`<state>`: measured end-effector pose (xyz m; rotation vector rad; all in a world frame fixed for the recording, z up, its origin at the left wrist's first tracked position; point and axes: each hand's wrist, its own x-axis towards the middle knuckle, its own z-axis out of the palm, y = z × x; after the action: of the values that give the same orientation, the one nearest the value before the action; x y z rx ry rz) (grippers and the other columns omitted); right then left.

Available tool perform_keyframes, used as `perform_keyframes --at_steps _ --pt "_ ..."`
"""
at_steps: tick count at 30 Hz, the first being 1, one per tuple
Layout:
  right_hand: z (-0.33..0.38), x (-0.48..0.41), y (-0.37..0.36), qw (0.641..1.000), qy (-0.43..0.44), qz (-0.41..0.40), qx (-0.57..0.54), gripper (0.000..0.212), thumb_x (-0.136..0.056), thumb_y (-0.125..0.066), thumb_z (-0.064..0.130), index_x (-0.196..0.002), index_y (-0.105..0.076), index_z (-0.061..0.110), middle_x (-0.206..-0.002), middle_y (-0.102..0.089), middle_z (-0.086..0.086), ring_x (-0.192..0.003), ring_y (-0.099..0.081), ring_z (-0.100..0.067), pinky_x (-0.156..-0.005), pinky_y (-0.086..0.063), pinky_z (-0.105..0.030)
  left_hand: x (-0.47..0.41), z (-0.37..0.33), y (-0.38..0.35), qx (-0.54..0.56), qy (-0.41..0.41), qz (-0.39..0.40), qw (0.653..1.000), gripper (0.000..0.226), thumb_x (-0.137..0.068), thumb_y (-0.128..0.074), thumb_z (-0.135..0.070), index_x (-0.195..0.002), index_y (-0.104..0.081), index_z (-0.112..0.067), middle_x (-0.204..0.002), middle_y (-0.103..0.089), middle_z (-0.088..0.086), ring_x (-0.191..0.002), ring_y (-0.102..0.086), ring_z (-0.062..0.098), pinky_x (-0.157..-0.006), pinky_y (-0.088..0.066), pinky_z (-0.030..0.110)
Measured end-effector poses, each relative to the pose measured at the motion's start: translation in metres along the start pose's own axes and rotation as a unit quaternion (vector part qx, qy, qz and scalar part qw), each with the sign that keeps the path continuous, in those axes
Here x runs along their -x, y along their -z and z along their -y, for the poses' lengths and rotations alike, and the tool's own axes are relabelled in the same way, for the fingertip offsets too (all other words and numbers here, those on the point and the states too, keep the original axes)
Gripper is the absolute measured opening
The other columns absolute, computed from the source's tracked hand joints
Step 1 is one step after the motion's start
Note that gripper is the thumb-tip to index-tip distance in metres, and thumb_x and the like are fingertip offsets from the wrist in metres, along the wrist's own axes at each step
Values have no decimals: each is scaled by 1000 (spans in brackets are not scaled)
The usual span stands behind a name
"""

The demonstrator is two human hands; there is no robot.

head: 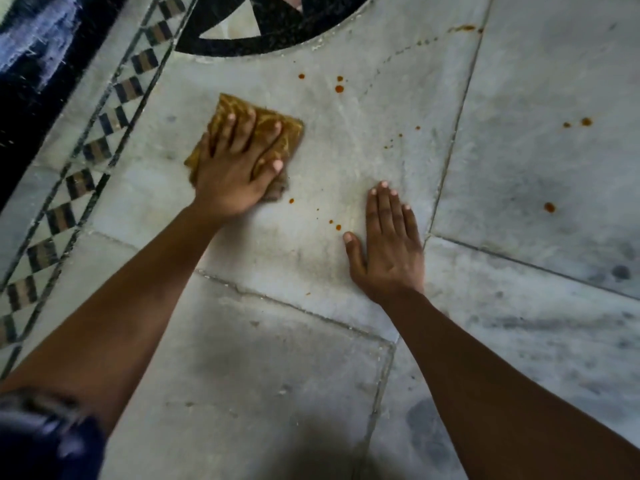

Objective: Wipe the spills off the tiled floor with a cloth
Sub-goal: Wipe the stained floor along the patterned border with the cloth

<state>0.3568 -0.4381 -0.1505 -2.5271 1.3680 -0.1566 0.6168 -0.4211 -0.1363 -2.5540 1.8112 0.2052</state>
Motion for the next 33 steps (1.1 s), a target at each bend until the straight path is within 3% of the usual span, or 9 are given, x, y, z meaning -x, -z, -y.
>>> perform_keyframes --at_steps 3,8,11,14,18,21,27,30,33 --pt "0 0 0 1000 -3 0 4 71 -91 -23 46 -148 -18 3 -156 -15 -15 -145 -13 -25 -117 -5 -35 35 24 1 15 26 -8 1000 61 -88 -23 -58 -146 -18 -40 -159 -12 -2 -146 -6 25 -114 -2 50" --pt "-1 0 -1 1000 1 -1 1 72 -91 -21 48 -148 -15 4 -157 -12 -14 -145 -10 -24 -118 -4 -36 -45 16 10 30 138 19 990 57 -97 -21 -53 -149 -2 -36 -160 7 1 -146 9 27 -116 6 51" --pt "-1 0 -1 1000 4 -2 -3 72 -91 -19 48 -148 -15 4 -157 -12 -14 -145 -9 -24 -118 -3 -35 -38 -14 6 19 46 18 999 56 -95 -20 -55 -148 -8 -39 -160 -1 0 -146 3 26 -116 1 50" --pt "-1 0 -2 1000 4 -12 -6 72 -91 -18 48 -148 -16 4 -157 -13 -14 -145 -10 -24 -118 -4 -36 42 -5 -3 19 -48 -34 998 59 -91 -21 -54 -146 -23 -35 -156 -22 2 -145 -16 26 -114 -11 45" --pt "-2 2 -4 1000 14 -22 -2 74 -90 -13 50 -148 -12 5 -157 -10 -13 -146 -7 -23 -118 -1 -34 38 37 3 25 108 -10 994 56 -94 -21 -53 -148 -14 -38 -159 -8 -2 -146 -4 23 -116 -2 48" --pt "-3 4 -3 999 18 -27 -9 78 -88 -8 54 -149 -9 5 -158 -8 -12 -146 -5 -22 -117 1 -33 -20 10 11 33 172 13 984 56 -97 -18 -54 -148 -4 -38 -160 3 -2 -146 5 25 -116 2 51" --pt "-22 -10 14 997 17 -48 -62 81 -85 -4 55 -149 -8 5 -158 -6 -13 -146 -3 -23 -115 6 -29 58 -50 -1 3 -31 -15 999 58 -90 -14 -53 -146 -18 -36 -157 -21 -2 -145 -15 24 -116 -10 48" --pt "-51 -31 22 997 -29 -62 -25 85 -82 0 55 -148 -8 4 -157 -7 -15 -146 -5 -25 -116 2 -33 70 -14 2 7 40 1 999 63 -87 -11 -59 -147 -15 -37 -158 -13 -1 -146 -8 23 -115 -5 42" --pt "-67 -52 21 996 -52 -66 0 84 -83 0 54 -148 -10 2 -157 -9 -17 -146 -7 -26 -117 -1 -36 24 -1 12 46 142 21 989 54 -99 -23 -48 -149 -11 -32 -160 -1 1 -146 3 24 -116 2 45"
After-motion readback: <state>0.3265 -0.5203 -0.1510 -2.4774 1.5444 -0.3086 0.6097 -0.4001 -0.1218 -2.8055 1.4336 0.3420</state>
